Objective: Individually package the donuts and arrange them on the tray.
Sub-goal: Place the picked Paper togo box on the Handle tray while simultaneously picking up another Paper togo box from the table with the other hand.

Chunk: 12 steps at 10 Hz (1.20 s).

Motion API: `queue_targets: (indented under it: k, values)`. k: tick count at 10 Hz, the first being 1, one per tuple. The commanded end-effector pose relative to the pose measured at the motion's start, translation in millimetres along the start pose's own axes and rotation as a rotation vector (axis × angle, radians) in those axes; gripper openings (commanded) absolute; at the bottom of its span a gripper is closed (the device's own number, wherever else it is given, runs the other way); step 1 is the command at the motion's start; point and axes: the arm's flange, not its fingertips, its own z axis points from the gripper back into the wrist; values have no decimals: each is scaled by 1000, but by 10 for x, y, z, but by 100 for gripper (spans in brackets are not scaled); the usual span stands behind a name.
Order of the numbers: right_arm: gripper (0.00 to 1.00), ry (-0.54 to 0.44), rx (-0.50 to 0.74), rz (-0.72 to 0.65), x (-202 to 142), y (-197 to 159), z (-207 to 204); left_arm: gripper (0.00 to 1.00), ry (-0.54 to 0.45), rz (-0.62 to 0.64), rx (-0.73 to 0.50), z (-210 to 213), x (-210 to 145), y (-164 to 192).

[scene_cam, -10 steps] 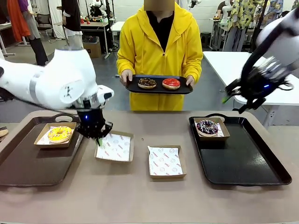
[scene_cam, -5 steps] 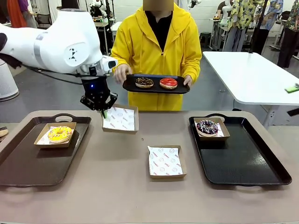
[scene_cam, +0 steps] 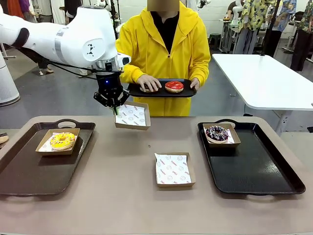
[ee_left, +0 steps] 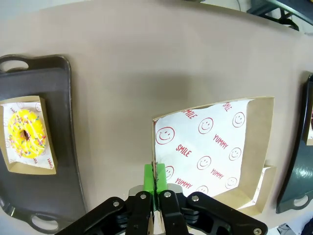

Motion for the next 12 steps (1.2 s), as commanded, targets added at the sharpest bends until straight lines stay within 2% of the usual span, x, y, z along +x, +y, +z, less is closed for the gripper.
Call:
queue_targets:
  k: [1, 3, 4, 5, 12]
  values:
    - [100, 1, 38, 21, 86, -59, -13, 0, 7, 8, 41, 23, 154, -114]
    - [100, 8, 17, 74, 123, -46, -119, 0, -4, -9, 48, 24, 233, -122]
    - [100, 3, 17, 5, 45, -110, -67, 0, 7, -64, 48, 33, 216, -95]
    - [100, 3, 17, 5, 45, -110, -67, 0, 11, -8, 15, -12, 163, -76]
    - [100, 3, 17, 5, 45, -110, -67, 0, 11, -8, 15, -12, 163, -76]
